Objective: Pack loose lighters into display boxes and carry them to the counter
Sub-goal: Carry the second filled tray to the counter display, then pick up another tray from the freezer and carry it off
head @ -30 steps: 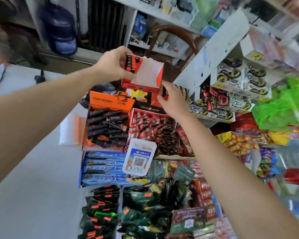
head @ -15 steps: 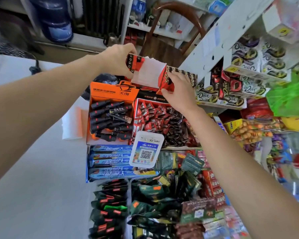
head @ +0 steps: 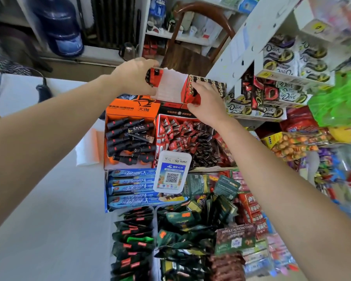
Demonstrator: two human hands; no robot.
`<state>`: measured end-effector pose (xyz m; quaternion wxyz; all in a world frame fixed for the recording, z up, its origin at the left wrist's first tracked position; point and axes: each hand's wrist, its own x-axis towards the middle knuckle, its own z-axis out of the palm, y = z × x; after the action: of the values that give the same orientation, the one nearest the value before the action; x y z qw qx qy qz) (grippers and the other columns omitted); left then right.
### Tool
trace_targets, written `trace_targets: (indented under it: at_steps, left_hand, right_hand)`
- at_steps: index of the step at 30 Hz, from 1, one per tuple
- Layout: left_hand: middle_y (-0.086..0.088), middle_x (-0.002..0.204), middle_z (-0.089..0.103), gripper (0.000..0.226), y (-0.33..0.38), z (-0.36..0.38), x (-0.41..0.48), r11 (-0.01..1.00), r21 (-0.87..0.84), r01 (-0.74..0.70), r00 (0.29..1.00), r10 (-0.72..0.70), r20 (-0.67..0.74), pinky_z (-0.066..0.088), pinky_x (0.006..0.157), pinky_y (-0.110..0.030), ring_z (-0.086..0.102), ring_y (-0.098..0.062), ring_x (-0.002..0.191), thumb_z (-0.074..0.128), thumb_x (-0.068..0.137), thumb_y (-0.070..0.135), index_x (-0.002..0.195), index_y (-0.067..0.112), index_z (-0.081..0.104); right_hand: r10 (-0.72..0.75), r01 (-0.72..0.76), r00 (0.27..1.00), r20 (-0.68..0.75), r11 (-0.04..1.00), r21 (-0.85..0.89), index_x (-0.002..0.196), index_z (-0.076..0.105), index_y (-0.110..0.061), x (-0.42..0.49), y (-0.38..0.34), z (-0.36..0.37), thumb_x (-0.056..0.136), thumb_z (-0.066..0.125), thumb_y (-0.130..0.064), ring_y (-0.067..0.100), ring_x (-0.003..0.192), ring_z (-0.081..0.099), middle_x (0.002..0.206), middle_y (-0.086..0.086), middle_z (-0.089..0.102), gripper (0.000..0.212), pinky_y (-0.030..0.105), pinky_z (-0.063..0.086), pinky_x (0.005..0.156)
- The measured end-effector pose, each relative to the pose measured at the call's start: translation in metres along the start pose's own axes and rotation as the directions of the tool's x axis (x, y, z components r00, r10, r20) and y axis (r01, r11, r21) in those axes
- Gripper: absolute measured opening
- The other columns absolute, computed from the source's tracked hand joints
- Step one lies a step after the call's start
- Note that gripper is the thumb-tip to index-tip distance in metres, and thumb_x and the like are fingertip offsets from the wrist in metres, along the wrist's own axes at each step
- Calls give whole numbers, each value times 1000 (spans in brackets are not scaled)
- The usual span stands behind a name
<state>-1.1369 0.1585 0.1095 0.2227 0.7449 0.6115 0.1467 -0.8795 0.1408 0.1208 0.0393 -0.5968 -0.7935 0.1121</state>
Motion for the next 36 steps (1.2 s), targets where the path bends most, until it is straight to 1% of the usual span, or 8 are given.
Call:
trace_targets:
  at_steps: [5,9,13,18,26,29,32,36]
  left_hand:
    - [-10,141,58,70,25,-3,-33,994,30,-109,977,113,-184,46,107,-46,55,-35,126,74,76,34,141,16,55]
    - [1,124,70,44,62,-3,-79,978,28,-207,964,208,-168,53,96,-45,63,-24,116,71,81,38,122,23,69]
    - [4,108,75,32,102,19,-137,965,-33,-261,956,253,-149,58,83,-40,71,-20,97,72,84,42,110,23,75]
    - [10,101,74,23,145,73,-219,928,-205,-310,950,299,-86,54,73,-28,68,-10,86,73,85,40,103,26,77]
    - [11,98,74,23,189,174,-340,819,-442,-366,879,460,124,61,78,-32,69,-3,88,71,90,34,111,25,74]
    - [8,98,74,23,215,205,-382,793,-474,-383,835,516,189,60,77,-33,69,-6,88,70,90,29,112,23,74]
    - [15,94,72,23,240,234,-421,805,-464,-371,793,534,293,58,75,-33,67,-3,84,71,84,23,106,29,75]
    - [17,89,73,25,264,267,-455,845,-373,-384,737,524,426,57,75,-31,66,0,80,71,81,29,105,32,75]
  right_hand:
    - [-62,62,998,6,998,-3,152,42,-19,-20,4,-9,93,65,-31,22,151,22,162,4,31,65,37,15,123]
    - [-72,76,994,-80,996,50,142,55,-16,-77,-3,-19,93,67,-28,22,145,31,155,5,43,52,34,16,122]
    - [49,-30,993,-105,983,179,135,62,-16,-169,-6,-24,94,66,-29,22,136,46,144,3,56,43,39,30,119]
    - [307,-278,951,-24,890,361,131,65,-17,-313,0,-13,97,65,-31,15,115,63,127,-1,68,37,27,49,97]
    - [716,-634,698,28,599,488,108,75,-14,-522,17,50,87,75,-15,17,86,71,93,1,75,21,42,57,87]
    - [784,-724,615,79,523,449,97,75,-20,-584,17,69,86,73,-15,17,81,70,91,0,75,13,33,54,82]
    - [837,-780,513,190,361,511,95,70,-34,-644,17,90,90,69,-26,-1,78,66,88,-14,71,9,20,52,77]
    - [871,-798,400,287,176,576,105,73,-28,-713,20,128,89,68,-26,1,81,67,89,-12,72,16,26,51,80]
